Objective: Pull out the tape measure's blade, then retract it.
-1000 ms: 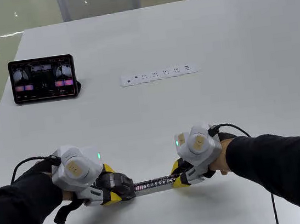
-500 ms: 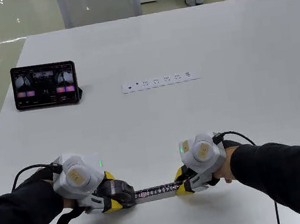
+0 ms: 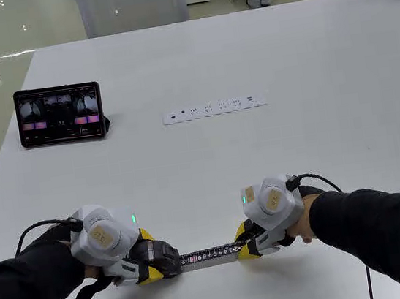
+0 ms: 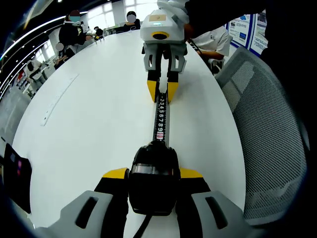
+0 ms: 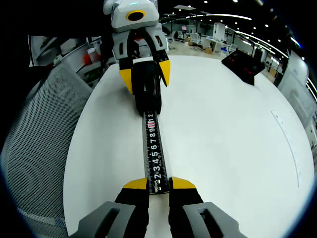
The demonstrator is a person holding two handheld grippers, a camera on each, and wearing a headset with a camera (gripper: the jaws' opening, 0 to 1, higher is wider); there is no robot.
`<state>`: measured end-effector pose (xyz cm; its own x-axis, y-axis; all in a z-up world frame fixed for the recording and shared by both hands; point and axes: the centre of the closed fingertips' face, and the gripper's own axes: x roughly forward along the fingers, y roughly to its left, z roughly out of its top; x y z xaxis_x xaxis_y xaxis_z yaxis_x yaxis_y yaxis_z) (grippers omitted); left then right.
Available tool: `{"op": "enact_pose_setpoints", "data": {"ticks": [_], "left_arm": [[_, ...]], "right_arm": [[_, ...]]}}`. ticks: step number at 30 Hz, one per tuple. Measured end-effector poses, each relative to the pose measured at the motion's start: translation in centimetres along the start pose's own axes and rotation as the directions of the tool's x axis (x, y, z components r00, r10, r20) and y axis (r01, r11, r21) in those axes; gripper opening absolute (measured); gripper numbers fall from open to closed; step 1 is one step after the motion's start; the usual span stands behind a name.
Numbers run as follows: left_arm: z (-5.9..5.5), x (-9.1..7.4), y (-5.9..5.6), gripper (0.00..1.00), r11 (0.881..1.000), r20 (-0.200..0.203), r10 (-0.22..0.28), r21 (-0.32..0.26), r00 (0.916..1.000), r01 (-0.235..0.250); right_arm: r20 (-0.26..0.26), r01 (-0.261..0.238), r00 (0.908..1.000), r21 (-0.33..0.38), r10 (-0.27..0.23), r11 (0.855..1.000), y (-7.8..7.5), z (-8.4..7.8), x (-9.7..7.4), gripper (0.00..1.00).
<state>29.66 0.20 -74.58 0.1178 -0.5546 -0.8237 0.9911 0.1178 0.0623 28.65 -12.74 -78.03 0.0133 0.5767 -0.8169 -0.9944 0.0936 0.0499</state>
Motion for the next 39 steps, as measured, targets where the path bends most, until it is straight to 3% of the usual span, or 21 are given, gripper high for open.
{"op": "enact_pose_setpoints", "data": {"ticks": [39], "left_arm": [[0.0, -0.1, 0.0, 0.32, 1.0, -0.001, 0.003, -0.002, 1.0, -0.003]], "right_arm": [[-0.016, -0.003, 0.9999, 0.011, 0.003, 1.0, -0.4, -1.5, -1.1, 0.1]]}}
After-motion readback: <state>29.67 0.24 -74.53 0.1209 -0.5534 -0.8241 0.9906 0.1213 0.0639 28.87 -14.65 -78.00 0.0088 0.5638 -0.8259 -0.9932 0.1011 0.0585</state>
